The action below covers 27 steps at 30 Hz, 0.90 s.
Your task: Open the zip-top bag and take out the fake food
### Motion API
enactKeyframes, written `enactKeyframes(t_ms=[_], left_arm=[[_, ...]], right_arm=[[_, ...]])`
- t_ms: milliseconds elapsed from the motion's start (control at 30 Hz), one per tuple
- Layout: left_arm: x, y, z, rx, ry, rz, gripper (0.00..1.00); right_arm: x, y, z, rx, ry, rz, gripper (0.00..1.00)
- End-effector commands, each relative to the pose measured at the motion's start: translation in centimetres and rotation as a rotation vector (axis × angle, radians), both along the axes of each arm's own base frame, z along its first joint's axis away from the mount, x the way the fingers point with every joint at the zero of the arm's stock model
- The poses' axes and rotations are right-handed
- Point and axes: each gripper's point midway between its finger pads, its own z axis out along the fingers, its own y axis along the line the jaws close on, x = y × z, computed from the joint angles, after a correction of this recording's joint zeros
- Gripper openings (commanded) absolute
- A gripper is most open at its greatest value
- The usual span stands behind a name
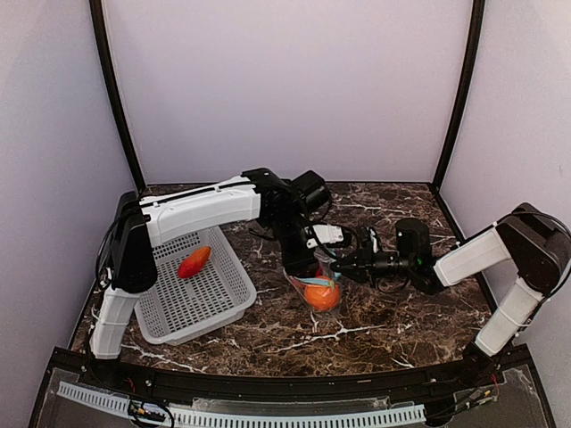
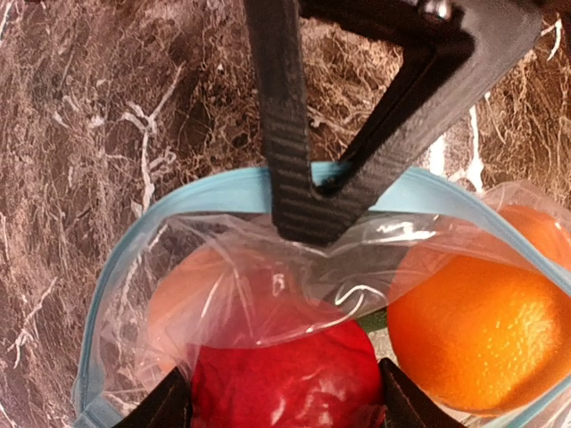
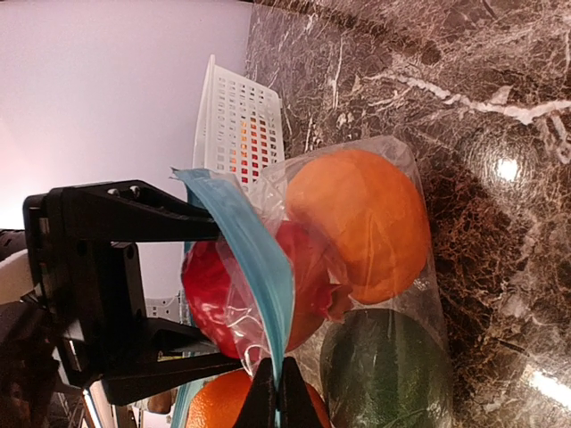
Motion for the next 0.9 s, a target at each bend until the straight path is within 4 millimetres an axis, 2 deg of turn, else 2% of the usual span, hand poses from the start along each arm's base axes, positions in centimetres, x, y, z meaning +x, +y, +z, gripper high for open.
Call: enactKeyframes(t_ms=[0, 133, 433, 600, 867], left_arm=[[-0.2, -1.7, 6.6, -0.194, -0.037, -0.006, 0.44], [-0.6, -2.0, 8.0, -0.244, -0.017, -0.013, 0.43], [-3.4, -2.3, 10.9, -0.394, 0.148, -0.076, 0.43], [-4.6, -1.6, 11.3, -0.460, 0.239, -0.095, 0.44], [-4.7, -0.3, 11.1, -0.532, 0.317, -0.095, 0.45]], right_arm=[[0.1, -0.1, -0.1, 0.006, -0.006, -0.003, 0.00], [0.2, 0.0, 0.0, 0.005, -0.008, -0.004, 0.00], [0.3, 0.0, 0.1, -0.001, -0.010, -0.006, 0.00], [0.3, 0.0, 0.0, -0.006, -0.011, -0.010, 0.00], [0.3, -0.2, 0.1, -0.012, -0.014, -0.015, 0.00]])
